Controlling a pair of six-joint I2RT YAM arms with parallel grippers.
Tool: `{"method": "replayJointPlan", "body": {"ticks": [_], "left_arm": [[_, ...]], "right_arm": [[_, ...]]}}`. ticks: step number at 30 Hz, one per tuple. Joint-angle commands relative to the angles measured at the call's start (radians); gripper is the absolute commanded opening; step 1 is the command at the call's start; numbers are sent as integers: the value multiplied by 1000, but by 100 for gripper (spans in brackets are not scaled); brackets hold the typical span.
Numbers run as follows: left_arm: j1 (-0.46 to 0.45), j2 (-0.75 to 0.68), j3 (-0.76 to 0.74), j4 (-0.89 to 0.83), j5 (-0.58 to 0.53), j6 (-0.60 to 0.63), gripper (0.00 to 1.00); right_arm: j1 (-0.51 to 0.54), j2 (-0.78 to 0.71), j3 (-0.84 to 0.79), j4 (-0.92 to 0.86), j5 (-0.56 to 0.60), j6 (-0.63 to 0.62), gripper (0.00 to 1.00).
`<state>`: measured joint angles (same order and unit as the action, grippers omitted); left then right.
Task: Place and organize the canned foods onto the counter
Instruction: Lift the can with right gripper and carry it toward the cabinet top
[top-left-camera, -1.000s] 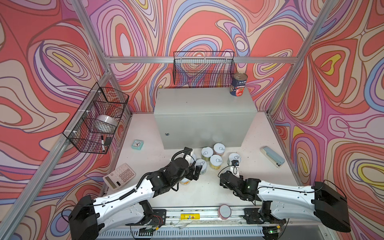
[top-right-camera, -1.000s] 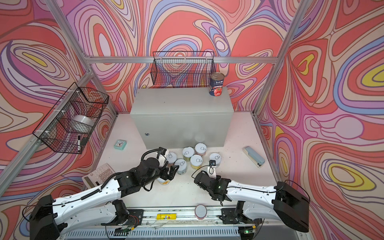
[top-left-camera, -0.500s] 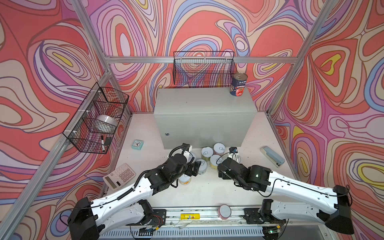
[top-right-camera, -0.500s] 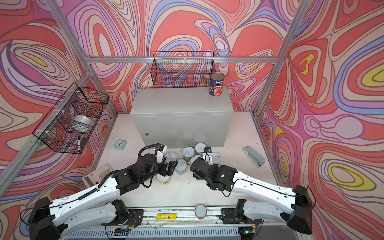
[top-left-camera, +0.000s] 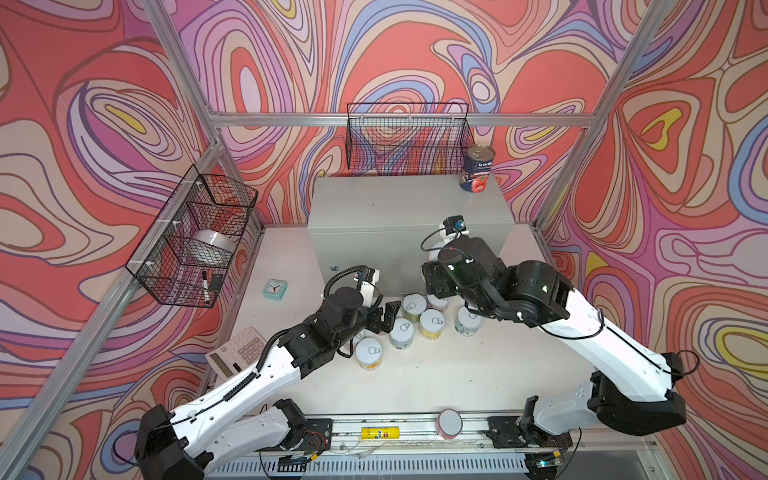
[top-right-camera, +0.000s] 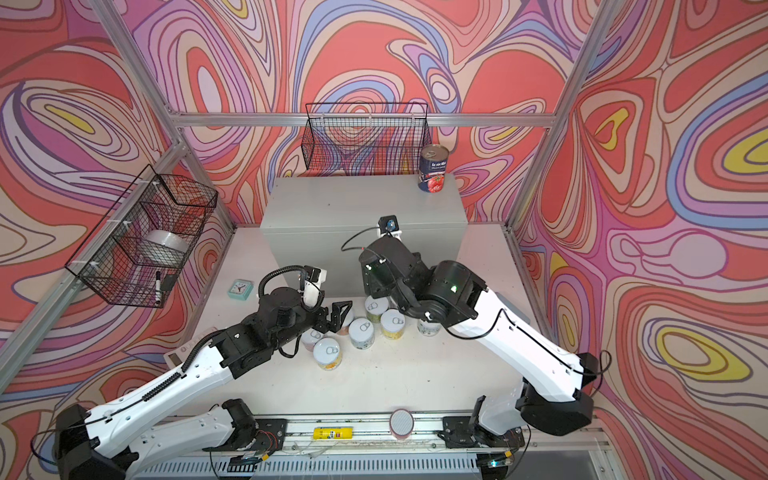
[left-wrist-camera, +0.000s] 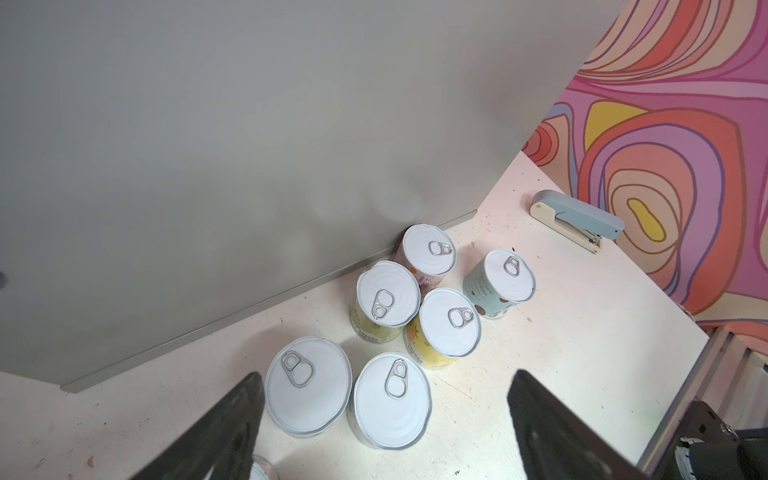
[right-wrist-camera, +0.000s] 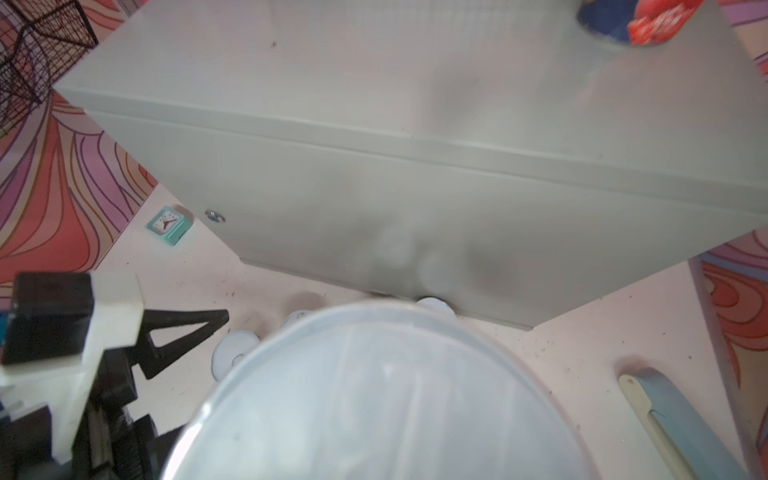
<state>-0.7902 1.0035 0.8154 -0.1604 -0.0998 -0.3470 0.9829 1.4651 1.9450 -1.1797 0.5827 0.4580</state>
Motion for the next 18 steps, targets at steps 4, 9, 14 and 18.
{"method": "replayJointPlan", "body": {"ticks": [4,9,14,18], "left_arm": [[19,10,30,13,16,32,93],[26,31,49,6,21,43,93],[42,49,60,12,27,48,93],[59,75,72,21,49,49,93]], "right_arm": [[-137,38,194,67,32,-202,0],[-238,81,268,134,15,-278,0],[-332,97,238,249,6,-314,0],[-427,125,228,285,-60,-300,0]]}}
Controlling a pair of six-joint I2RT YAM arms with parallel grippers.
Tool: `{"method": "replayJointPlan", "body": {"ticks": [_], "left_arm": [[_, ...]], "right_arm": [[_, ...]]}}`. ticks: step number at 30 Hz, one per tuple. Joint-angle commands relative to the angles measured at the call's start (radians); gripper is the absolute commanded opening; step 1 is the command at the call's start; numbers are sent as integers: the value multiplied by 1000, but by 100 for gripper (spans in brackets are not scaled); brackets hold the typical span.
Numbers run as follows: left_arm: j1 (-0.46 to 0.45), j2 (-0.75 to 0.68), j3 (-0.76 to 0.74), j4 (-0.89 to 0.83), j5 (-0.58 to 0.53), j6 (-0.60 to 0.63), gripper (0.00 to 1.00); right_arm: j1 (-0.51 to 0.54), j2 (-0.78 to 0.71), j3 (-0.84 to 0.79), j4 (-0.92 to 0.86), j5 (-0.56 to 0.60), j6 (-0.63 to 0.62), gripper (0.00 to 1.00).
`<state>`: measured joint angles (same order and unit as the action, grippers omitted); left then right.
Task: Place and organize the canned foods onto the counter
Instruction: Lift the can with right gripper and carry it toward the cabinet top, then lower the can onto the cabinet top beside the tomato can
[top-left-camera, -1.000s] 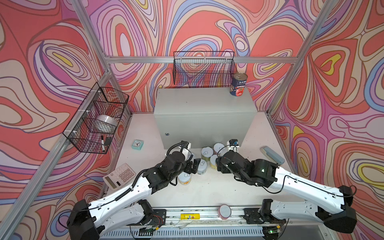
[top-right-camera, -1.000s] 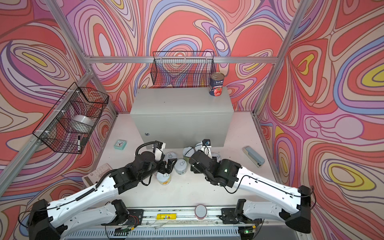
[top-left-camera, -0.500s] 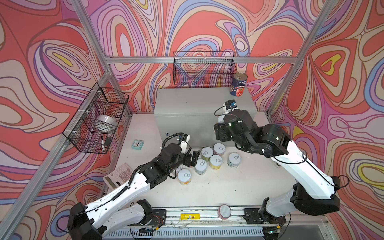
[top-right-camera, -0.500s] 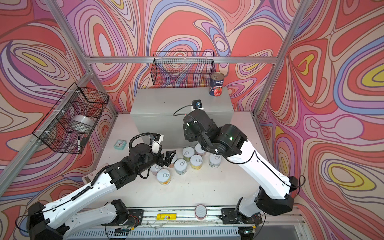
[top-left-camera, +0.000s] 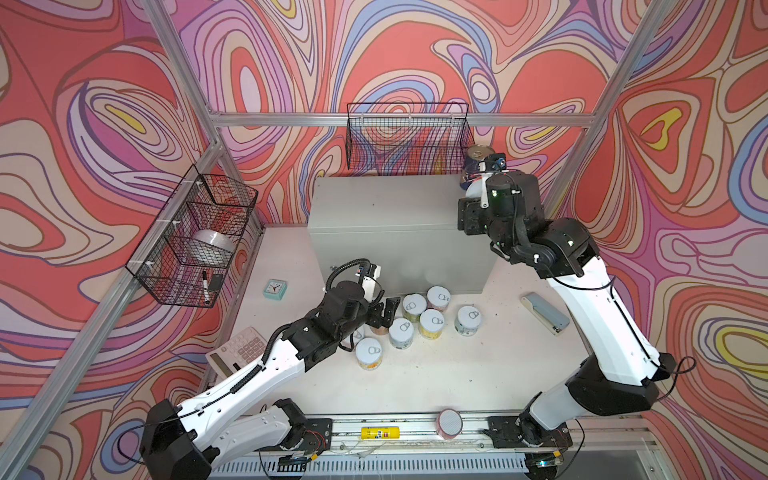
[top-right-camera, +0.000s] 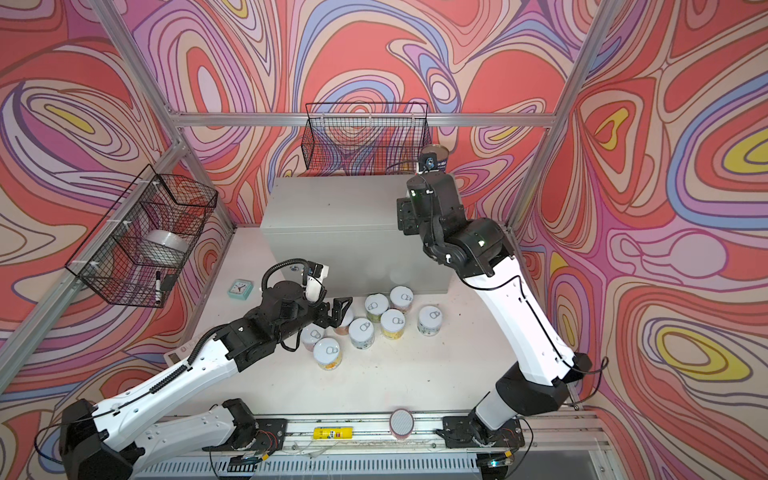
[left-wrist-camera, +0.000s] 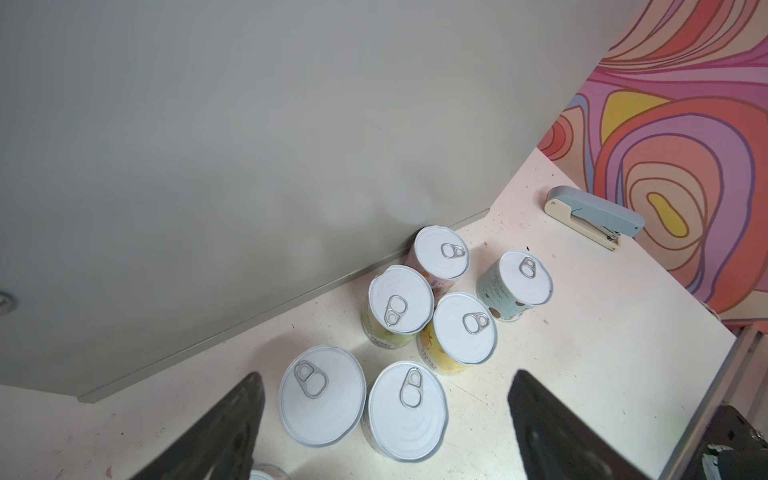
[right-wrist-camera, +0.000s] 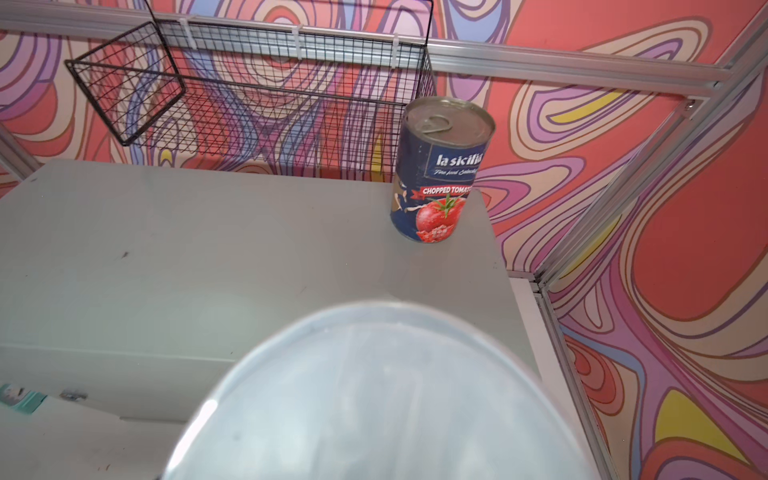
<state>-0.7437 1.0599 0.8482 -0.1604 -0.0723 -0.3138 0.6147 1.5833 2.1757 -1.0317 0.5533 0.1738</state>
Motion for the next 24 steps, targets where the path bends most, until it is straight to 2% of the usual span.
{"method": "replayJointPlan", "body": {"ticks": [1,6,10,24], "left_arm": [[14,27,47,22,22,18,93],[16,81,81,21,39,33,93],[17,107,98,33,49,40,93],[27,141,98,59,42,29,93]], "right_arm": [[-80,11,-12,152,-41,-10,0],[-189,42,-31,202,-160,45,0],[-224,91,-1,208,-209,59,0],[-261,182,140,123,-202,86,0]]}}
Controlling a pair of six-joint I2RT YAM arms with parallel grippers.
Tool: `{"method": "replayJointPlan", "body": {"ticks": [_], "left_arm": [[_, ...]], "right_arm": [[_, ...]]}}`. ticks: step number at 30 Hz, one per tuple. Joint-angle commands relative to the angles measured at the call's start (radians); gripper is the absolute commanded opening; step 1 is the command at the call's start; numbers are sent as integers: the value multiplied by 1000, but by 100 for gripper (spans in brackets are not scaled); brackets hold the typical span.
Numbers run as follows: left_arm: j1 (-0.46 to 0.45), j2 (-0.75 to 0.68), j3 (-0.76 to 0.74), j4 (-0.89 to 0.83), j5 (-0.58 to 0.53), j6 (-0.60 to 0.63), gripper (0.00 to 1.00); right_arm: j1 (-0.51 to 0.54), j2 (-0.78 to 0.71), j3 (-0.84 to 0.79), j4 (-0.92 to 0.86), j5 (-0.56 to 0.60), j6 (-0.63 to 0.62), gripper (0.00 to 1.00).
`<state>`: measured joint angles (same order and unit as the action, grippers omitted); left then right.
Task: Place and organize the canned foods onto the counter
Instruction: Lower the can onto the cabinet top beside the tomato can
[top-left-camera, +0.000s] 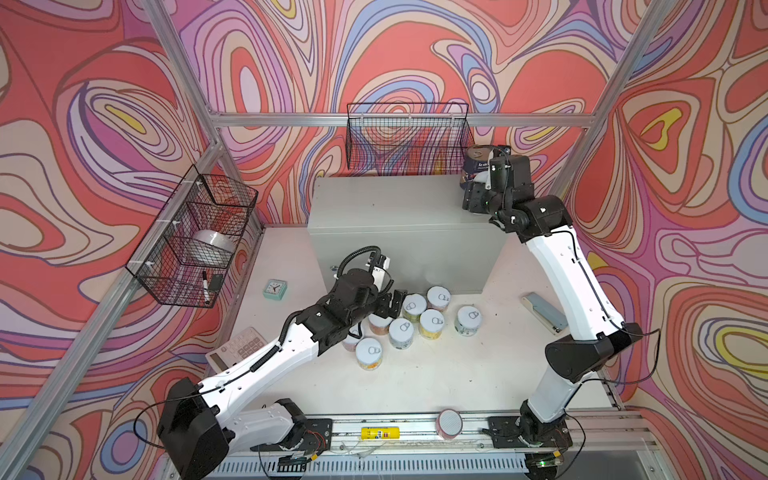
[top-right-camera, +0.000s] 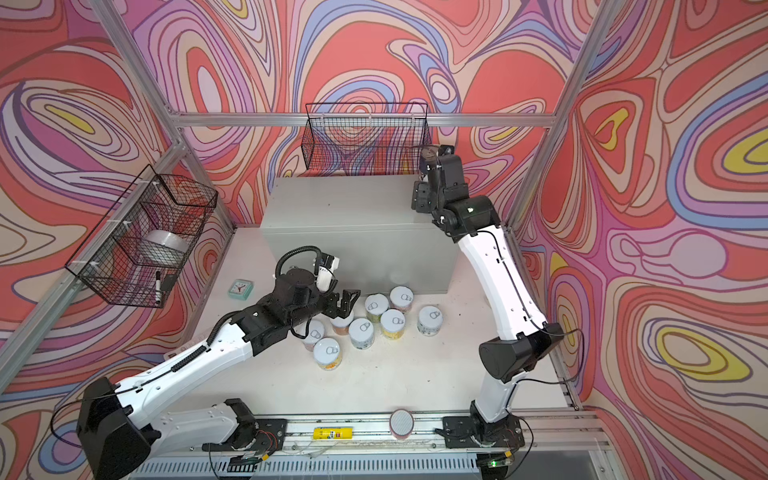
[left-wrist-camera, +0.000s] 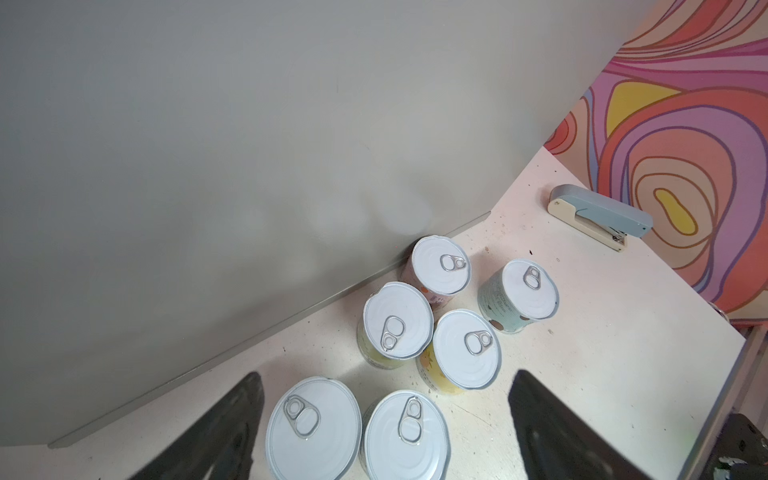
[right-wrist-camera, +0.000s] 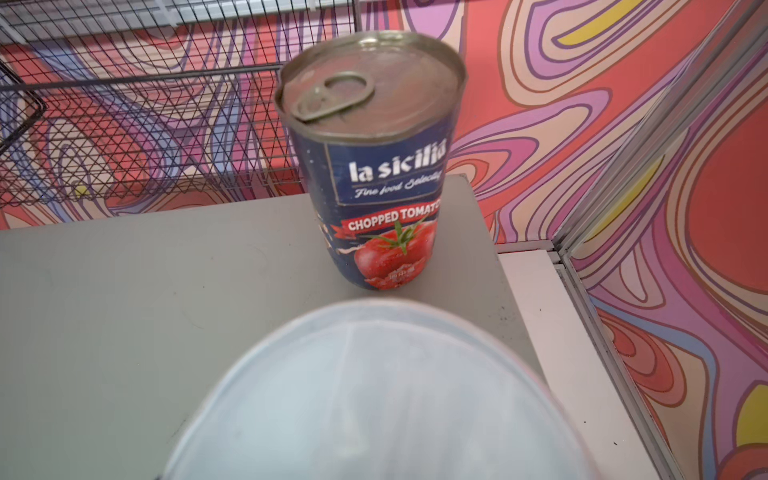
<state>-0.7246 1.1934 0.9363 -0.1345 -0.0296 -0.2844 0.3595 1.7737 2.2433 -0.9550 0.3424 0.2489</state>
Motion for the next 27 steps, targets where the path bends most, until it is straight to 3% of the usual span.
{"method": "replayJointPlan", "body": {"ticks": [1,27], "left_arm": [[9,9,9,35,4,0,94],[24,79,23,91,30,-15,93]], "right_arm": [[-6,23,90,37,6,10,0],[-5,11,133,-67,17,21,0]]}}
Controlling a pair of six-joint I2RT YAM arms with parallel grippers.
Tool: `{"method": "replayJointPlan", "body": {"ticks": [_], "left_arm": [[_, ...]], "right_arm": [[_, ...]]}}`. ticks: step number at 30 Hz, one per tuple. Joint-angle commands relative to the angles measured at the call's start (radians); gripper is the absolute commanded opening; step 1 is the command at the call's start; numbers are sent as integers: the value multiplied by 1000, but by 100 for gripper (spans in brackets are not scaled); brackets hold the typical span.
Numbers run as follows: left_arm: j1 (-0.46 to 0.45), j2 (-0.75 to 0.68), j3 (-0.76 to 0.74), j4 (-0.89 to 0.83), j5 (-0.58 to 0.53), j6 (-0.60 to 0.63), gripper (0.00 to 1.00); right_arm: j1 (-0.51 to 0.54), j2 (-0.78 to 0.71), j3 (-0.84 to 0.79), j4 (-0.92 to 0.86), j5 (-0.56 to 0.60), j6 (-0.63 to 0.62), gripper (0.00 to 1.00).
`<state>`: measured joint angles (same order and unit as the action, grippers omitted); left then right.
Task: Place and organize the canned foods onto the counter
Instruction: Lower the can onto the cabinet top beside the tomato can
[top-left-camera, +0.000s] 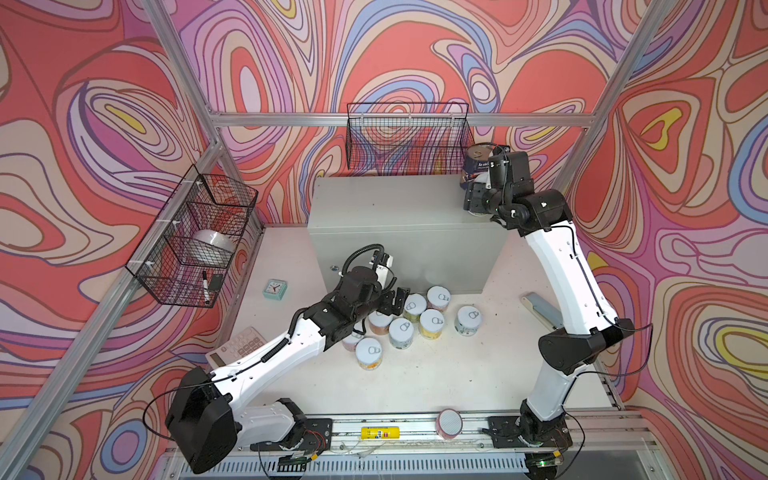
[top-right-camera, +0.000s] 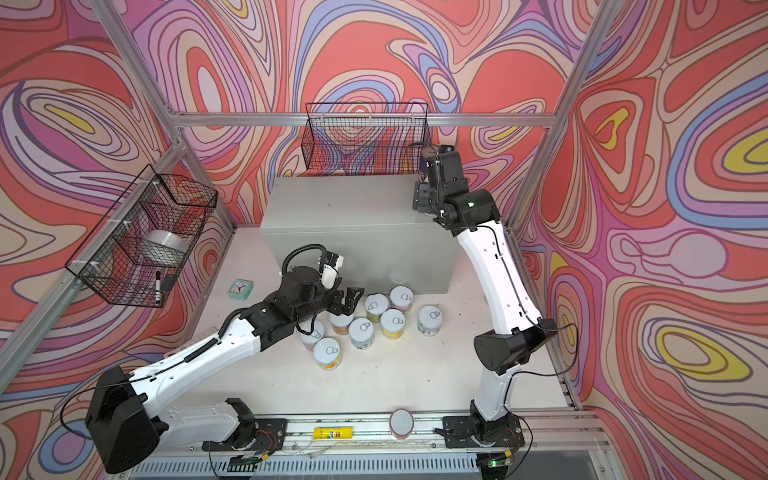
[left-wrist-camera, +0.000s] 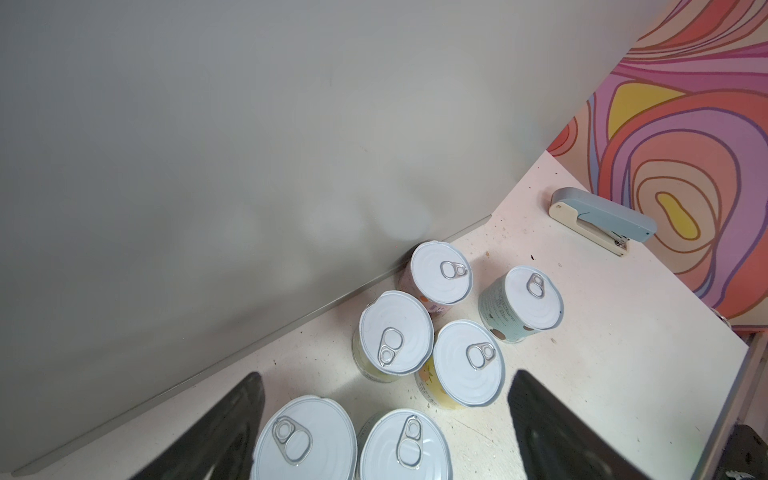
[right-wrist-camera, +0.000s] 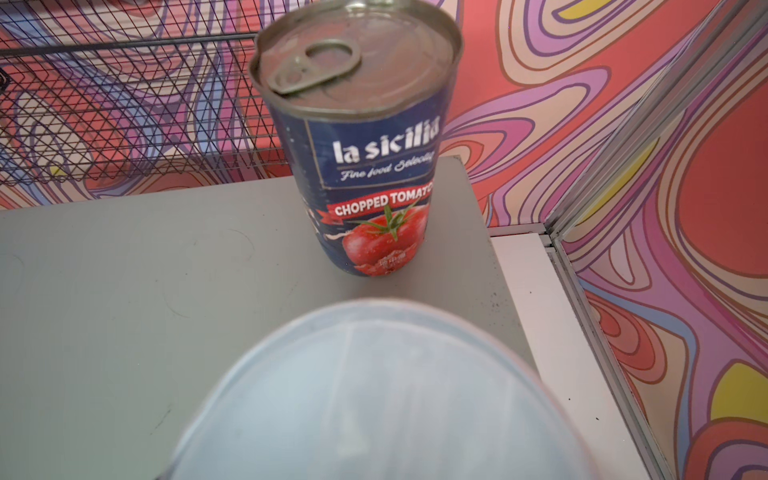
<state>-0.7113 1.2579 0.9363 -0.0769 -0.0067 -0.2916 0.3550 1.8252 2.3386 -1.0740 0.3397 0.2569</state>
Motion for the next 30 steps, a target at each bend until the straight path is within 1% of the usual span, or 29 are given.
{"method": "replayJointPlan", "body": {"ticks": [1,2,4,5,6,8,10,14,17,19,20,25,28,29,30], "left_arm": [[10,20,28,33,10,-9,93],[10,25,31,35,14,-9,93],[12,32,36,37,14,-11,93],[12,35,38,36,14,-11,94],[13,37,38,37,14,-11,94],[13,40,40,37,14,-11,94],[15,41,41,36,14,-11,94],[18,44,41,30,11,-11,94],[21,46,38,31,8,-11,94],[24,46,38,30,7,-11,94],[25,47,39,31,9,-10,94],[32,62,51,26,16,-6,94],[35,75,61,19,21,-6,94],[36,77,62,17,22,-6,94],[36,77,62,17,24,-7,94]], "right_arm": [[-1,-36,45,47,22,10,4],[-1,-31,55,41,24,9,11],[-1,-21,67,31,20,8,23],[-1,-23,64,32,18,8,32],[-1,-25,58,36,20,8,40],[-1,-30,45,50,21,7,46],[-1,-28,44,57,22,4,51],[-2,-12,59,54,26,-2,54],[-1,-7,55,64,25,-5,61],[-1,2,63,61,25,-7,62],[-1,5,68,58,25,-5,66],[-1,13,74,60,31,-7,72],[-1,16,70,60,32,-9,81],[-1,17,68,60,31,-12,85],[-1,17,68,60,35,-10,92]]}}
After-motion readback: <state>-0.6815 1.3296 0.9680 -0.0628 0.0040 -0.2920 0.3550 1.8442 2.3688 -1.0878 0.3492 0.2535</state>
